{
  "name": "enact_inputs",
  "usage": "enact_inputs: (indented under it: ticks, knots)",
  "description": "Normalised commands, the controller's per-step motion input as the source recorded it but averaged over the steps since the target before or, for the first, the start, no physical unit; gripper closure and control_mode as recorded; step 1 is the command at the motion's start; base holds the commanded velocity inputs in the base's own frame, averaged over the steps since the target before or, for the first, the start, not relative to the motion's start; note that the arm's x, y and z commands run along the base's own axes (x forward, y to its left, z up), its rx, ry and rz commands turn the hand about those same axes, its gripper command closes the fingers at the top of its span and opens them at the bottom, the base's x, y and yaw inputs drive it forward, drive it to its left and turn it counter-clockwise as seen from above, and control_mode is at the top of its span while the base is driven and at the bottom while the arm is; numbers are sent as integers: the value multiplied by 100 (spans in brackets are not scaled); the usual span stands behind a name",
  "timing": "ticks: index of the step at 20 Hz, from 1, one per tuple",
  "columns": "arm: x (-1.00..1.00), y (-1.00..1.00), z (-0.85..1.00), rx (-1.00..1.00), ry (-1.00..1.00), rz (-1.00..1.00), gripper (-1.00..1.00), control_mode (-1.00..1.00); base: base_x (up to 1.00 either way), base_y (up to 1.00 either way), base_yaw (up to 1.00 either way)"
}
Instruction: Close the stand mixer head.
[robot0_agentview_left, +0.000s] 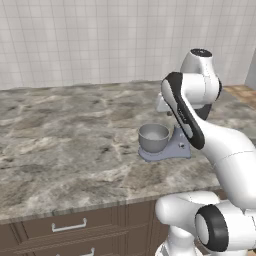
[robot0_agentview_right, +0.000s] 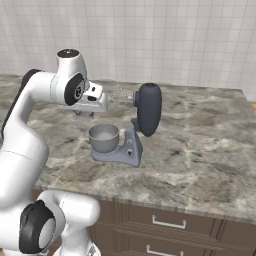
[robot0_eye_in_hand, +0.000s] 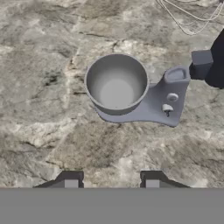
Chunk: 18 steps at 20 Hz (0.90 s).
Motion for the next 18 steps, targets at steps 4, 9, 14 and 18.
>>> enact_inputs:
  ticks: [4,9,14,18]
  knots:
    - [0,-37,0,0,-1,0,-100,-100,0,0,0]
    - [0,-98,-6,5,-9,-7,-100,-100,0,0,0]
    - [0,-100,-2,9,-20,-2,-100,-100,0,0,0]
    - [0,-100,0,5,-29,0,-100,-100,0,0,0]
